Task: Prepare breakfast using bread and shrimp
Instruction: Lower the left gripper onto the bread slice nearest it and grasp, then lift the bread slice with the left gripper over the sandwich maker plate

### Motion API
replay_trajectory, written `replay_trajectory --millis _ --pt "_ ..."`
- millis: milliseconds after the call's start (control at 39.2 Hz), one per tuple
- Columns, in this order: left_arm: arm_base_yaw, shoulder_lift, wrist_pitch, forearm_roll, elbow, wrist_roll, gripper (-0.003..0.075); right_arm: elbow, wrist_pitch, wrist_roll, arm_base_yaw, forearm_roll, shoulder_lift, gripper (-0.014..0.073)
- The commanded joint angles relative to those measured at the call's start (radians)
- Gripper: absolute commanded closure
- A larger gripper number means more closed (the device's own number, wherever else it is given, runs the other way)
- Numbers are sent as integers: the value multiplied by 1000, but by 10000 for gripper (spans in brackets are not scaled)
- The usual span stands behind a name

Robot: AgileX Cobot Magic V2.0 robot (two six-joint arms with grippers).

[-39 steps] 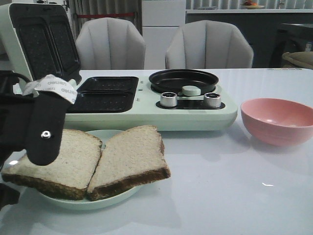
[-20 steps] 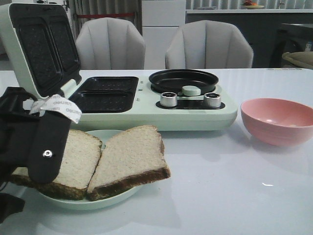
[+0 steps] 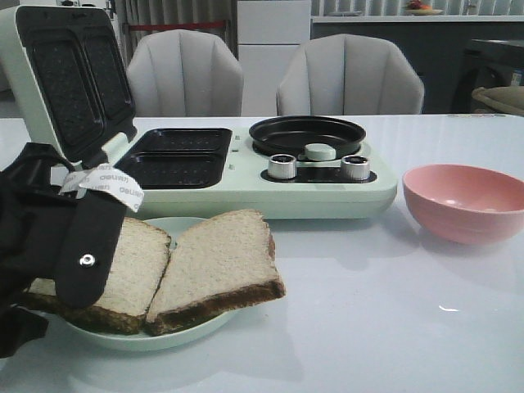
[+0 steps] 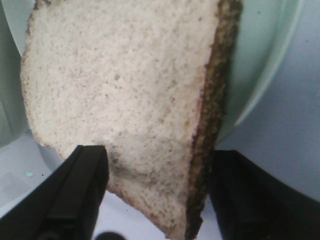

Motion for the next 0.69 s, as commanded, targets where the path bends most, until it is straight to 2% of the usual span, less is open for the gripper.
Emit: replay_trajectory --millis 0,128,230,663 --pt "6 -6 -1 15 -4 -12 349 -16 -86 -6 -4 -3 -22 469" --pt "6 -6 -3 15 -4 -12 517 -16 -86 -6 -4 -3 -22 469" --pt "6 -6 0 15 -6 -12 595 -16 -86 -6 -4 -3 -22 469" --pt "6 -98 33 13 -25 -12 607 -16 -86 -6 -4 -3 -22 469"
